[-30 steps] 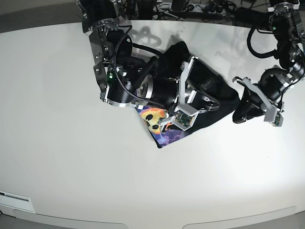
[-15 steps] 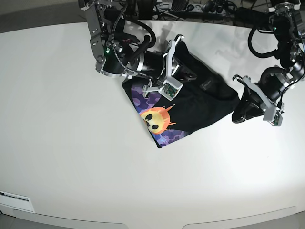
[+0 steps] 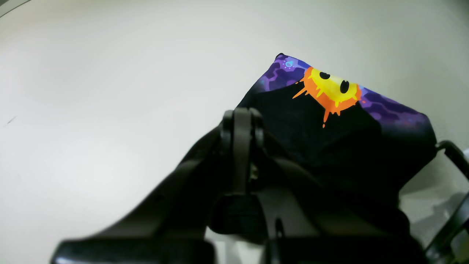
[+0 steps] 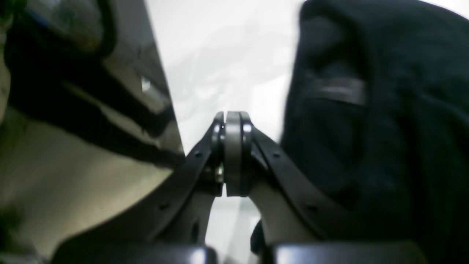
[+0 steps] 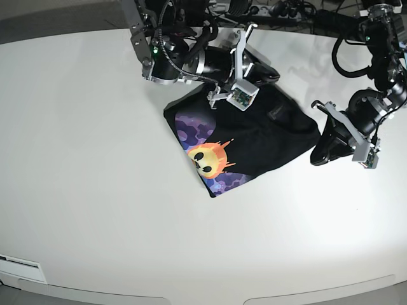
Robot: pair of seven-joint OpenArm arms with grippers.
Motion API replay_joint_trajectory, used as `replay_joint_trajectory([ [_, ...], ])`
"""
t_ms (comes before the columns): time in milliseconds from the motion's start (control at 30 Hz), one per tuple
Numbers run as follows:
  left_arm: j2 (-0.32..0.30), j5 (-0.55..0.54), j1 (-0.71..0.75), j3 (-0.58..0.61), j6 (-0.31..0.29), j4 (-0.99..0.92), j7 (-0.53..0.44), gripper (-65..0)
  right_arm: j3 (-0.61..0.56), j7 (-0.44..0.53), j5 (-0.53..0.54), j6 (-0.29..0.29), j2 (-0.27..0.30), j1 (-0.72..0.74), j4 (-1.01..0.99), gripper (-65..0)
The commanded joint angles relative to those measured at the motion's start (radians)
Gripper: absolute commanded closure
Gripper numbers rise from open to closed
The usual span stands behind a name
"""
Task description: Fold the T-shirt properly
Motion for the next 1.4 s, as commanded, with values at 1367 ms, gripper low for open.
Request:
replay_joint_trajectory([
  [1367, -0.017, -0.581, -0.017, -0.008, -0.192, 0.021, 0.164, 0.0, 0.015, 0.185, -0.131, 0.008, 0.01, 0.112, 0.11, 0.0],
])
